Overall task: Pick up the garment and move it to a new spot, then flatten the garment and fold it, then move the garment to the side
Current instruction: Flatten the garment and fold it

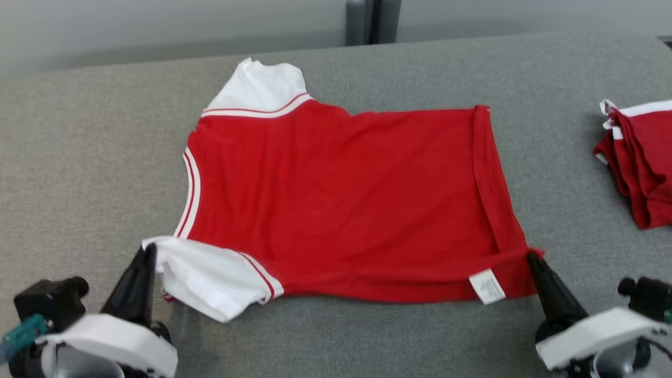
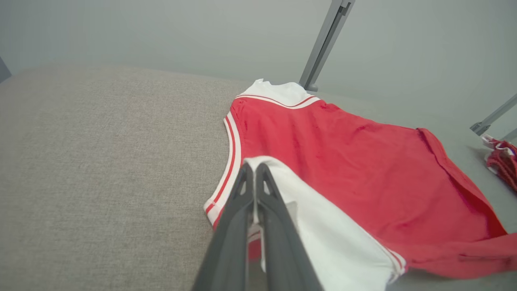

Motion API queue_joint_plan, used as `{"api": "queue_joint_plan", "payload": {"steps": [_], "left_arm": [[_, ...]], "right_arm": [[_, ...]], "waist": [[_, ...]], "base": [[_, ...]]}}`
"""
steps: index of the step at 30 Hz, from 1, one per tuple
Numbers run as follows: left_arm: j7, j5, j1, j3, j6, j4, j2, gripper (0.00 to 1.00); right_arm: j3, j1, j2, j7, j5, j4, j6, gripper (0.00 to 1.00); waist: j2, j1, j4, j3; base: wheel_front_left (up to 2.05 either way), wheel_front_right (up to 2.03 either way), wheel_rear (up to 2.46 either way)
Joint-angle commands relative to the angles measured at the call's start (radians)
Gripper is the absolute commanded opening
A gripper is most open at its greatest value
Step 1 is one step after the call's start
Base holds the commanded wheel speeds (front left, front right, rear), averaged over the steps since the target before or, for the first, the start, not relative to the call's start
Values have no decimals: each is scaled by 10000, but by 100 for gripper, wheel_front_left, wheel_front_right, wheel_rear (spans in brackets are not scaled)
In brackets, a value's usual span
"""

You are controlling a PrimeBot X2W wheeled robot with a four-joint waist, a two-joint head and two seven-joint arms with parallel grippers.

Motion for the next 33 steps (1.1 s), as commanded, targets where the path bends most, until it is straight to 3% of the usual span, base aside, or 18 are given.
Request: {"api": "queue_joint_plan", "payload": {"steps": [1, 16, 17, 18, 19, 27, 33], "left_arm": [[-75, -51, -404, 76, -57, 135, 70, 0], [-534, -545, -2753, 85, -749, 2254, -20, 0], [-626, -546, -2834, 71, -771, 2359, -41, 24], [-738, -463, -2896, 72, -801, 2473, -25, 81], [-838, -425, -2899, 45, -829, 2577, -60, 100], [-2927, 643, -2675, -48, -520, 3204, -227, 100], [-4340, 1181, -2682, -7, -326, 3308, -478, 100]], "right_arm": [[18, -426, 14, -113, 43, 76, 5, 0], [964, -3038, -584, -1021, 247, 1733, 5, 0], [1068, -3122, -652, -1114, 247, 1779, 5, 8], [1152, -3150, -665, -1189, 284, 1872, 5, 41], [1249, -3175, -655, -1240, 343, 1947, 5, 100], [1622, -3138, -997, -2523, -406, 1739, 5, 100], [650, -2831, -821, -3023, -1865, 1343, 5, 100]], "waist": [[0, 1, -156, 481], [0, 1, -264, 1721], [0, 1, -257, 1749], [0, 1, -251, 1762], [0, 1, -250, 1763], [0, 1, -231, 1537], [0, 1, -216, 1169]], "base": [[0, 0, 0], [0, 0, 0], [0, 0, 0], [0, 0, 0], [0, 0, 0], [0, 0, 0], [0, 0, 0]]}}
